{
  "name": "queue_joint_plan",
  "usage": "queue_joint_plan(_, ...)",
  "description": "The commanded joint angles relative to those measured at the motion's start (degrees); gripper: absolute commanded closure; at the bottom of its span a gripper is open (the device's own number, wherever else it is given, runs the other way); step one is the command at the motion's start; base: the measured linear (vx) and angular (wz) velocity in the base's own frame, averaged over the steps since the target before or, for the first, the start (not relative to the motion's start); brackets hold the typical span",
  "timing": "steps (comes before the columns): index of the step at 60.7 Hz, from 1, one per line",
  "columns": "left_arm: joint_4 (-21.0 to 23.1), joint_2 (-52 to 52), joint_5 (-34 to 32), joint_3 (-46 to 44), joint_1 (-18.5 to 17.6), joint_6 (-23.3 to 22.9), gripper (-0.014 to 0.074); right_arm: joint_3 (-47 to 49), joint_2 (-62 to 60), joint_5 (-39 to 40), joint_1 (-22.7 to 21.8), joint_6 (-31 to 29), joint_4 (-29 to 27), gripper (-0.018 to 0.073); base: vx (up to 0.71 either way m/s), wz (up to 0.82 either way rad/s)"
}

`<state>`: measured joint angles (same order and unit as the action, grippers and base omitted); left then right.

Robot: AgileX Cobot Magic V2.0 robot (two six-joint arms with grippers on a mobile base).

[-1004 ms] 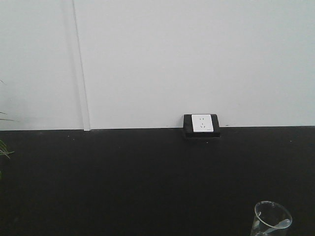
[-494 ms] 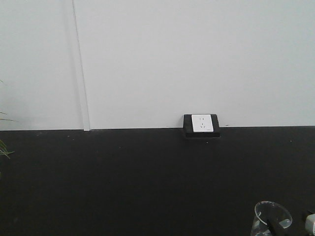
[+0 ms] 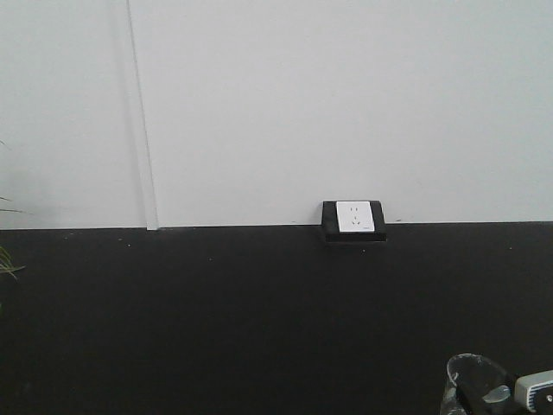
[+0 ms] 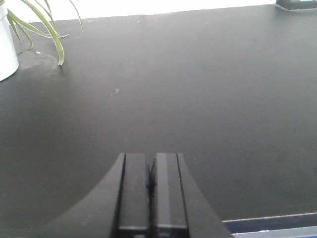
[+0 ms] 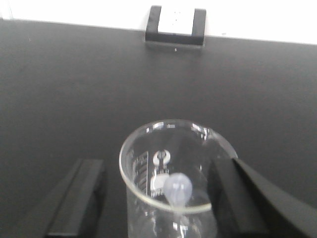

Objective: Grab transparent chemical and place on left bench
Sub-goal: 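Close the right gripper on the pipette and lift it out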

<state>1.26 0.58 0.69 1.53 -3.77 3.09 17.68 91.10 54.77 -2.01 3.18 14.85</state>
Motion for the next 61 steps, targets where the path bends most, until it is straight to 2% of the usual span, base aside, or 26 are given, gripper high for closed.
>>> queue_joint_plan(1, 0.04, 1.1, -4.49, 0.93, -0.1, -0.45, 0.06, 1.29, -1.49, 7.36, -0.31, -0.35, 0.06, 0.0163, 0.0, 0.0)
queue_joint_plan(11, 0.04, 1.1, -4.49, 0.93, -0.1, -0.45, 0.06, 1.29, -1.49, 7.24, -0.31, -0.37, 0.06, 0.0272, 0.0, 0.0)
queue_joint_plan(29, 0.04, 1.1, -4.49, 0.93, -0.1, -0.45, 0.06, 1.29, -1.49, 4.93, -0.31, -0.58, 0.05, 0.0318, 0.0, 0.0)
queue_joint_plan(40, 0.04, 1.1, -4.49, 0.93, -0.1, -0.45, 0.06, 1.29, -4.47, 4.73, -0.31, -0.58, 0.12, 0.0396, 0.0, 0.0)
queue_joint_plan(53, 0.04, 1.1, -4.49, 0.93, -0.1, -0.45, 0.06, 1.29, -15.06, -5.15, -0.31, -0.29, 0.63, 0.0494, 0.0, 0.0)
queue_joint_plan(61, 0.04, 1.1, -4.49, 0.93, -0.1, -0.45, 0.06, 1.17, -26.38, -11.58, -0.31, 2.24, 3.0, 0.0523, 0.0, 0.0)
